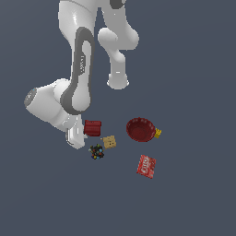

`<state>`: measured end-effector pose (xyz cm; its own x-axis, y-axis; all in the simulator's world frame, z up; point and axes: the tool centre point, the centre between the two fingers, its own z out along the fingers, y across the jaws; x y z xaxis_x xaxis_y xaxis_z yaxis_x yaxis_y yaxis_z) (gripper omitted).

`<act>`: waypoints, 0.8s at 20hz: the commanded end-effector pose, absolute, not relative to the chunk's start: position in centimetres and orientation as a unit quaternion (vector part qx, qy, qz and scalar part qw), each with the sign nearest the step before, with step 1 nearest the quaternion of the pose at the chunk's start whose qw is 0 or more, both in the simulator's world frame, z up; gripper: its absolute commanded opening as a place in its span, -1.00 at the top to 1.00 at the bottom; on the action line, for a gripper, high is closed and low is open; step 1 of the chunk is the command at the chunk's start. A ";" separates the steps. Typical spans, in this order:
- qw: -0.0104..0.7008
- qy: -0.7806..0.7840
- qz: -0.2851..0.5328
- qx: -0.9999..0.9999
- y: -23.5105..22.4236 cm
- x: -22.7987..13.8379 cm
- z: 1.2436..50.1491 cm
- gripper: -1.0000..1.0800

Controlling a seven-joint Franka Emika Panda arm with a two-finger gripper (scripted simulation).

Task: Pick up a designated object from a clutter of objects.

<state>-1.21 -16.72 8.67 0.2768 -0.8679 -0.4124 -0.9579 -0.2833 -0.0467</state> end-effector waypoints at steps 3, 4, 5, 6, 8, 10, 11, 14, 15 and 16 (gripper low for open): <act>0.145 0.580 0.154 -0.786 -14.3 -1.7 11.7 1.00; 0.145 0.580 0.154 -0.786 -13.7 -1.9 12.5 1.00; 0.145 0.580 0.154 -0.786 -13.0 -2.0 13.3 1.00; 0.145 0.580 0.154 -0.786 -12.3 -2.2 14.1 1.00; 0.144 0.580 0.154 -0.786 -10.9 -2.5 15.8 1.00; 0.144 0.580 0.154 -0.787 -9.4 -2.9 17.6 1.00; 0.144 0.580 0.154 -0.787 -8.7 -3.1 18.5 1.00; 0.143 0.580 0.154 -0.787 -6.4 -3.6 21.2 1.00; 0.143 0.580 0.154 -0.787 -5.6 -3.8 22.2 1.00; 0.143 0.580 0.154 -0.787 -4.8 -3.9 23.2 1.00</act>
